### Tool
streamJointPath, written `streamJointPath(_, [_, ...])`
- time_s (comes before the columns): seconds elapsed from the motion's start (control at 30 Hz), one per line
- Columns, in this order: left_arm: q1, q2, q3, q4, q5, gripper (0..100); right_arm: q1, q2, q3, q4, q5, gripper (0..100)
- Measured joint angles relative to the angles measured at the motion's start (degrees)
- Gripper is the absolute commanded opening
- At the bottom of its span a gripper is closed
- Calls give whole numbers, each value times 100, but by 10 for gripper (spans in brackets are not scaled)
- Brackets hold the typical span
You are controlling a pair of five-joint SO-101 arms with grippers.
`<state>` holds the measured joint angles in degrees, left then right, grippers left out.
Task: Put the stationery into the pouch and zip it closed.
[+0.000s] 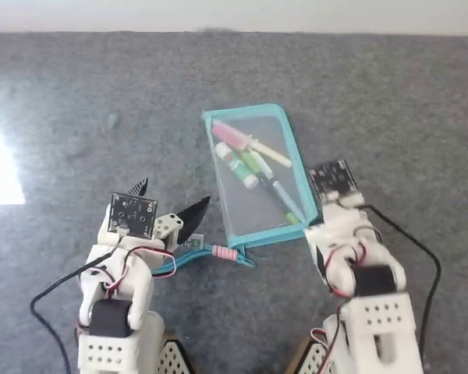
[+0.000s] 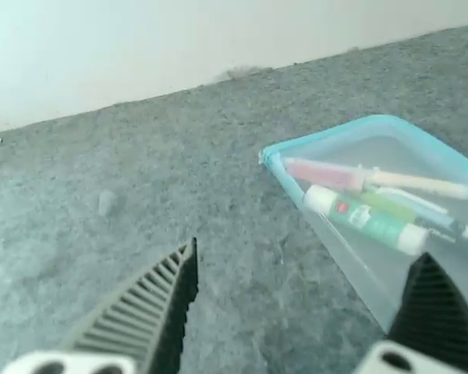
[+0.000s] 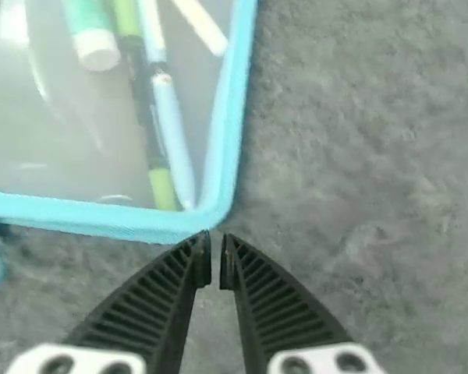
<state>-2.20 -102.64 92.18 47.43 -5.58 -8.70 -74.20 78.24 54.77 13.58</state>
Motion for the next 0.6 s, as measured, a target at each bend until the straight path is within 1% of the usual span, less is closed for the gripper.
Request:
streamJointPath(0.1, [-9, 0, 422, -246, 0, 393, 237, -853, 668, 0, 0, 40])
streamJointPath(0.17, [9, 9, 466, -273, 0, 393, 299, -1415, 1134, 9, 0, 41])
streamJointPath(0.27, [-35, -9, 466, -273, 0, 393, 325, -2277, 1670, 360, 0, 41])
streamJointPath(0.33, [-35, -9, 466, -211, 9, 393, 343, -2831, 1688, 615, -9, 41])
streamJointPath(0.47, [-26, -9, 466, 413, 9, 393, 369, -2813, 1697, 686, -9, 39])
streamJointPath(0.6, [-18, -9, 466, 1310, 9, 393, 360, -2752, 1697, 932, -9, 39])
